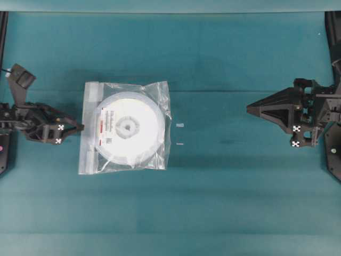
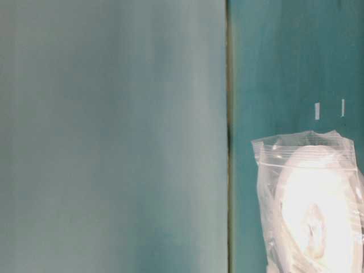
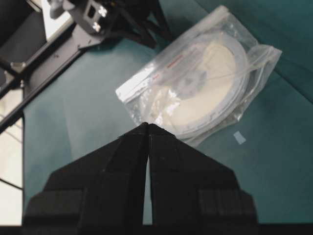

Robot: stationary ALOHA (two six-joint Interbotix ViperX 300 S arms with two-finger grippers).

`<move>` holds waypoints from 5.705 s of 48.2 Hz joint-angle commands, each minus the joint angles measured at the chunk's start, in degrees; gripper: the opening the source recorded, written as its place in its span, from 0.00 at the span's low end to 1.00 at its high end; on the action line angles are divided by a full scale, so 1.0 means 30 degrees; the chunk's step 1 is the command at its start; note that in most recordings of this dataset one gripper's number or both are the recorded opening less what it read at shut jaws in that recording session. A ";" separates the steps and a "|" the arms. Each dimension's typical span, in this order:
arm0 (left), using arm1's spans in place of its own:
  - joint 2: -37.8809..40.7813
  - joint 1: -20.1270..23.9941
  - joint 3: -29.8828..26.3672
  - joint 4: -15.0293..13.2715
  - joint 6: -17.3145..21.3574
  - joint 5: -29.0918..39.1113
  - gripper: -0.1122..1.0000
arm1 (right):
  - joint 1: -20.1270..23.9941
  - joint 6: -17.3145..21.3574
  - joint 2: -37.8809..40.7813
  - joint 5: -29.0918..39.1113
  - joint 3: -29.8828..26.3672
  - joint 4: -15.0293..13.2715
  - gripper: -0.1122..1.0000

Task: Take out the reel from the clear zip bag.
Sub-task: 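Close the left gripper on the bag's left edge to pin it, then reach the right gripper into the bag's open right side, then grasp the white reel's rim inside the bag with the right gripper, then pull the reel rightward out of the bag while left gripper holds bag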

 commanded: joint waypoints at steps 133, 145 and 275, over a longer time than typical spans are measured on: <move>0.2344 0.0059 -0.1963 0.0059 0.0586 0.0439 0.11 | -0.0439 0.4893 1.6025 0.0703 -0.8379 0.1787 0.92; 0.2314 0.0059 -0.1992 0.0059 0.0586 0.0469 0.11 | -0.0410 0.4922 1.7139 0.0762 -0.9521 0.1787 0.92; 0.2344 0.0029 -0.2080 0.0059 0.0557 0.0439 0.11 | -0.0850 0.5068 2.0127 0.2461 -1.2598 0.2607 0.21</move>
